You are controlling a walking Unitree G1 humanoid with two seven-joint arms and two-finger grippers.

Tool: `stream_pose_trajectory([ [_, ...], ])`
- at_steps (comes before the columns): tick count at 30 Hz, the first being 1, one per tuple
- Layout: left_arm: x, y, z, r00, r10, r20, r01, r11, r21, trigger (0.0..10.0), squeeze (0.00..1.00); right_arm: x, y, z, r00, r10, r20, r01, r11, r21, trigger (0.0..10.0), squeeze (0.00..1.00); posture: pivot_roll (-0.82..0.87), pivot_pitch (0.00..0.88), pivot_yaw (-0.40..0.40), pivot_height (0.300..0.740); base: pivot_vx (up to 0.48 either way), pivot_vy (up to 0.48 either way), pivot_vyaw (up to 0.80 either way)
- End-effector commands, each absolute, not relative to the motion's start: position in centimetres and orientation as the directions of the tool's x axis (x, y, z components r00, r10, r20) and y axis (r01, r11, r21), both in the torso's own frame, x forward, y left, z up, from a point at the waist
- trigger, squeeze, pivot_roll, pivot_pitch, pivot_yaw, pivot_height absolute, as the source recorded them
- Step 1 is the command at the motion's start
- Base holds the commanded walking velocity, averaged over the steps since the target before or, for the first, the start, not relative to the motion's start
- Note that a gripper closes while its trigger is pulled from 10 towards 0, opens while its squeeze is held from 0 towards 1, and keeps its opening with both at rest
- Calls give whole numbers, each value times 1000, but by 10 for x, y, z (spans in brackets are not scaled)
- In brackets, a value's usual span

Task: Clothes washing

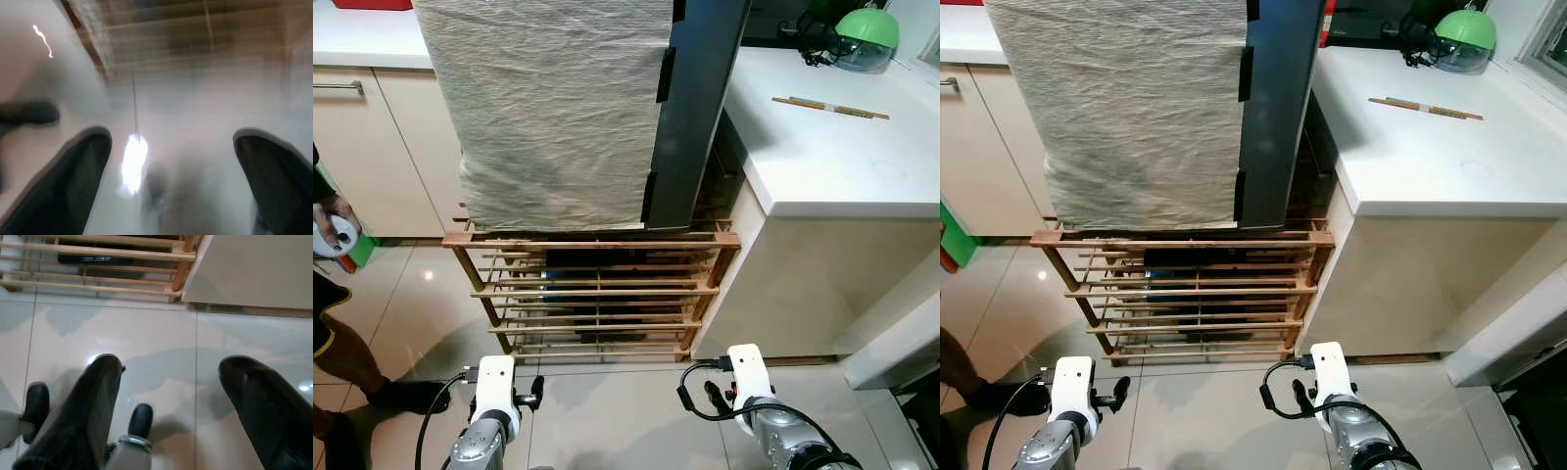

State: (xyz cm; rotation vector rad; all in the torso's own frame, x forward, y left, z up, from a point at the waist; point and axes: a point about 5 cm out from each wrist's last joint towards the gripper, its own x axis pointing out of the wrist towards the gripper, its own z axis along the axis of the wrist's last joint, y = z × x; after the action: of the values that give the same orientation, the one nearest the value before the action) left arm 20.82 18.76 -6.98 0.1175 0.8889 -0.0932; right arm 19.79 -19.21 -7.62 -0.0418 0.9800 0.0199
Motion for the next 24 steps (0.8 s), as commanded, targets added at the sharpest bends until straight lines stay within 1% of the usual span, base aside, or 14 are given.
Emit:
stream_pose_trajectory([
  [1,218,186,-67,542,-26,-840,260,956,138,10000,0,170,-210,-88,462,-76,-884,88,995,-39,10000,0,-66,0,54,740,0,0,0],
  [3,218,188,-66,546,-20,-838,258,955,145,10000,0,175,-209,-86,482,-71,-873,91,995,-30,10000,0,-65,0,53,740,0,0,0],
  [13,221,188,-65,537,-9,-844,261,953,155,10000,0,177,-207,-85,488,-67,-870,94,995,-24,10000,0,-66,0,55,740,0,0,0],
  [14,223,189,-64,550,-2,-835,252,954,164,10000,0,179,-207,-84,498,-66,-865,97,995,-20,10000,0,-67,0,55,740,0,0,0],
  [15,226,191,-61,574,11,-819,230,958,174,10000,0,185,-206,-81,529,-56,-847,106,994,0,10000,0,-66,0,55,740,0,0,0],
  [16,226,191,-61,574,11,-819,230,958,174,10000,0,185,-206,-81,529,-56,-847,106,994,0,10000,0,-66,0,55,740,0,0,0],
  [17,231,194,-57,606,21,-796,210,960,185,10000,0,189,-205,-79,551,-50,-833,99,995,6,10000,0,-72,0,59,740,0,0,0],
  [18,240,198,-50,663,37,-748,159,969,188,10000,0,197,-203,-74,597,-38,-802,73,997,8,10000,0,-76,0,63,740,0,0,0],
  [20,242,198,-48,674,40,-738,147,971,187,10000,0,198,-203,-73,606,-35,-795,66,998,7,10000,0,-76,0,63,740,0,0,0],
  [21,257,207,-33,753,47,-657,79,984,162,10000,0,215,-203,-60,704,-8,-711,39,999,27,10000,0,-81,0,66,740,0,0,0],
  [22,264,212,-25,788,48,-614,62,986,157,10000,0,222,-204,-53,745,5,-667,18,999,28,10000,0,-81,0,66,740,0,0,0],
  [23,268,214,-21,809,47,-586,54,986,155,10000,0,226,-204,-49,768,14,-640,5,1000,27,10000,0,-81,0,66,740,0,0,0],
  [24,272,215,-14,836,20,-549,76,986,151,10000,0,230,-205,-44,792,21,-610,-5,1000,28,10000,0,-83,0,67,740,0,0,0],
])
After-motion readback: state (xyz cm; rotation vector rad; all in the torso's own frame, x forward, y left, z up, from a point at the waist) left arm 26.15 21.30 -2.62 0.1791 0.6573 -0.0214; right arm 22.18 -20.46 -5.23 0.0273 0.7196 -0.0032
